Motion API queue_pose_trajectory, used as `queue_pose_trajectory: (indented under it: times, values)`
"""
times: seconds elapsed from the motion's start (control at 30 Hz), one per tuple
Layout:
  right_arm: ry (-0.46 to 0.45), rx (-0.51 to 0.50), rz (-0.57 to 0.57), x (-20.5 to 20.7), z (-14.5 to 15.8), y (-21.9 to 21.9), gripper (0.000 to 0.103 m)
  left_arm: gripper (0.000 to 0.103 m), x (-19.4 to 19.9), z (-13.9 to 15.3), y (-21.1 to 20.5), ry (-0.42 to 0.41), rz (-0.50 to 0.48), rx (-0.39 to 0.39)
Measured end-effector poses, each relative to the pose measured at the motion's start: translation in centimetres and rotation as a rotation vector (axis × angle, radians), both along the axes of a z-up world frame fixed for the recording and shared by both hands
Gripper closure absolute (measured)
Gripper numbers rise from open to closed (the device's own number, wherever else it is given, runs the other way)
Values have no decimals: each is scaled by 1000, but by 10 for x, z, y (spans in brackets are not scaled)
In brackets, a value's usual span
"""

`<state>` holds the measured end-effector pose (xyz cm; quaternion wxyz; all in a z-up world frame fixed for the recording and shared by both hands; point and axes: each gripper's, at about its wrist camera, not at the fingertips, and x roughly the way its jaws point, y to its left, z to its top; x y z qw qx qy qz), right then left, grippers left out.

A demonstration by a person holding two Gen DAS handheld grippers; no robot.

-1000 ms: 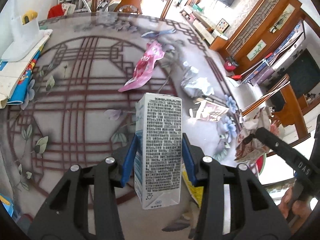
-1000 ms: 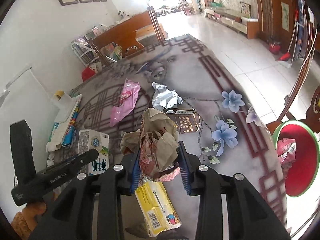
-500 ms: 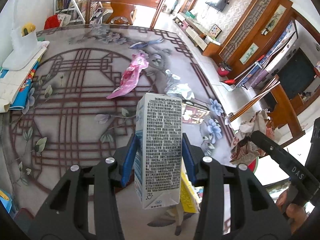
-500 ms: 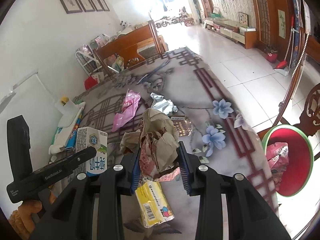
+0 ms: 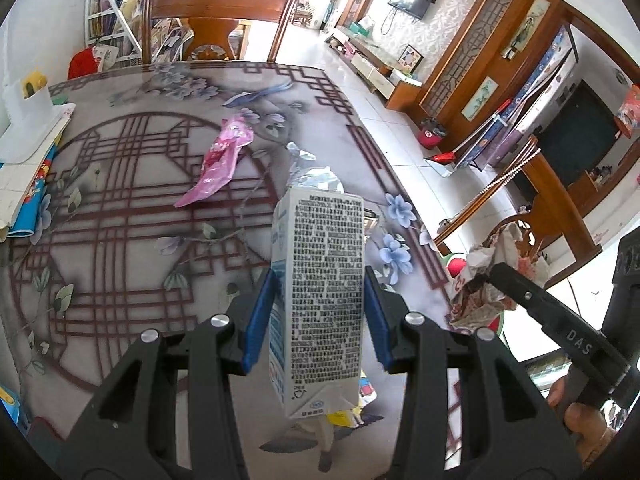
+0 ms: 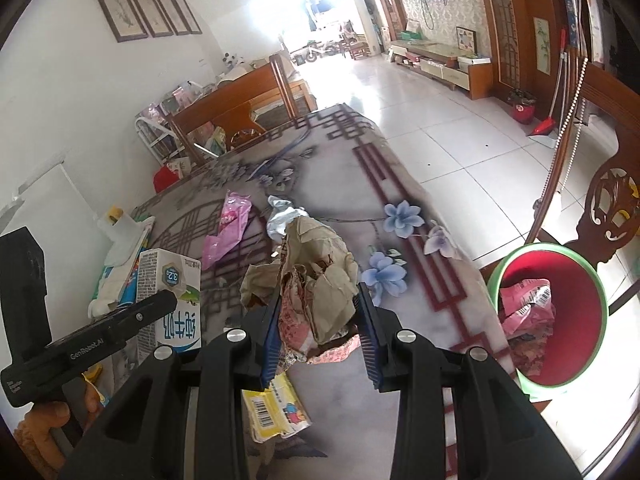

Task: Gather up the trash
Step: 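Carry the milk carton and brown paper toward the red bin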

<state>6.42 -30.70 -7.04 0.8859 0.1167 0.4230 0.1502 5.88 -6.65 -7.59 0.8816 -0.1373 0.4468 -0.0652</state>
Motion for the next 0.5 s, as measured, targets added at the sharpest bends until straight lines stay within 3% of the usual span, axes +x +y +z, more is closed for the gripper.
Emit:
queue_pose_trajectory:
  times: [0.5]
  values:
    - [13, 2, -39, 3, -7, -45, 70, 61, 11, -1, -45, 6, -33, 11]
